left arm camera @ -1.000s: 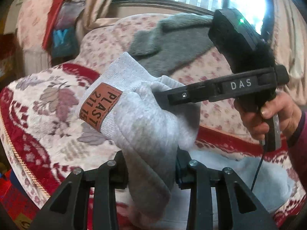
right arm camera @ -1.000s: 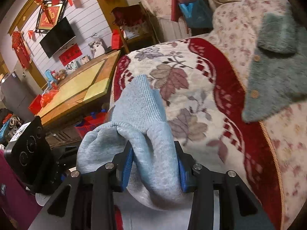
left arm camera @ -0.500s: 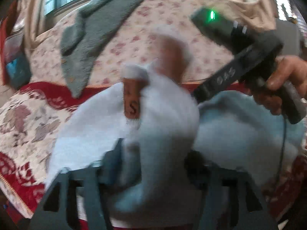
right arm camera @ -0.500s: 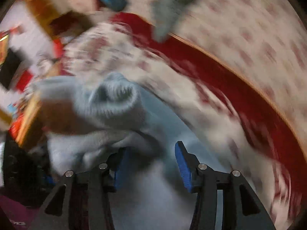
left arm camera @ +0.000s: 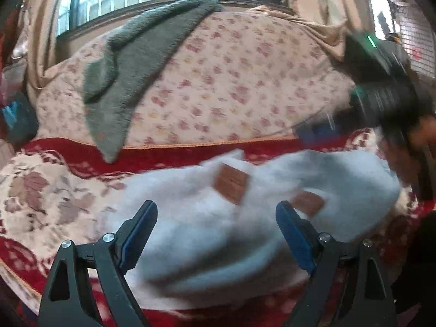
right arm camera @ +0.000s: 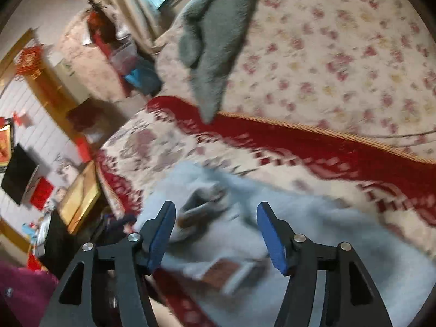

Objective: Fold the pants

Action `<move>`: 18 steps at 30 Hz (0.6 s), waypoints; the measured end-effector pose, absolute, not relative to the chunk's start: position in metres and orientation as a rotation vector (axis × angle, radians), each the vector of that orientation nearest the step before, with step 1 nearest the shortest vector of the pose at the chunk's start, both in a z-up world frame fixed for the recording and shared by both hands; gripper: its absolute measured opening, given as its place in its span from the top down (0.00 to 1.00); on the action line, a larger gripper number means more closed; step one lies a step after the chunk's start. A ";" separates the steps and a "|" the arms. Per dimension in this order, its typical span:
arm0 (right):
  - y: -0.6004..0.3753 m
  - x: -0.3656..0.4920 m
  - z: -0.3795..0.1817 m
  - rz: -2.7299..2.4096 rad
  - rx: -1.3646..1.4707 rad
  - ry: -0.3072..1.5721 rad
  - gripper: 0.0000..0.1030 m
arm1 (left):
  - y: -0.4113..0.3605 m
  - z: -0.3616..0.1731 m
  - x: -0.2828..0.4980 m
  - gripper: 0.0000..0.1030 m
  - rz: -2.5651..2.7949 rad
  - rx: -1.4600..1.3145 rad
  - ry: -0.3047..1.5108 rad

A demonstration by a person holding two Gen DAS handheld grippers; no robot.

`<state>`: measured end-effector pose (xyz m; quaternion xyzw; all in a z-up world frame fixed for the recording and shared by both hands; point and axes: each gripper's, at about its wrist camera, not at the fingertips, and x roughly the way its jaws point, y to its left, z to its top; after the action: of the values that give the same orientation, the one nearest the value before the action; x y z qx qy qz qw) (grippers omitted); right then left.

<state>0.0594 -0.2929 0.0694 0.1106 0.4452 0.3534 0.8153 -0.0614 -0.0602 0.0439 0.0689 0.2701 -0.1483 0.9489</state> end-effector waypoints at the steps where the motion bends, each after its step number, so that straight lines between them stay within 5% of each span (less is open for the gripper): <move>1: -0.284 0.058 0.057 0.753 0.222 0.977 0.35 | -0.056 0.045 -0.056 0.14 -0.287 0.136 0.555; 7: -0.252 0.050 -0.013 0.552 0.032 1.086 0.37 | -0.056 0.024 -0.018 0.12 -0.347 0.100 0.664; 17: -0.282 0.036 -0.024 0.574 0.211 1.101 0.35 | -0.093 -0.013 0.029 0.13 -0.308 0.139 0.731; 18: -0.284 0.035 -0.024 0.578 0.222 1.095 0.35 | -0.092 -0.016 0.034 0.23 -0.309 0.117 0.739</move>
<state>0.0346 -0.2841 -0.0237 0.1039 0.5121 0.2703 0.8086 0.0336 -0.0920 -0.0160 0.0569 0.3596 -0.1501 0.9192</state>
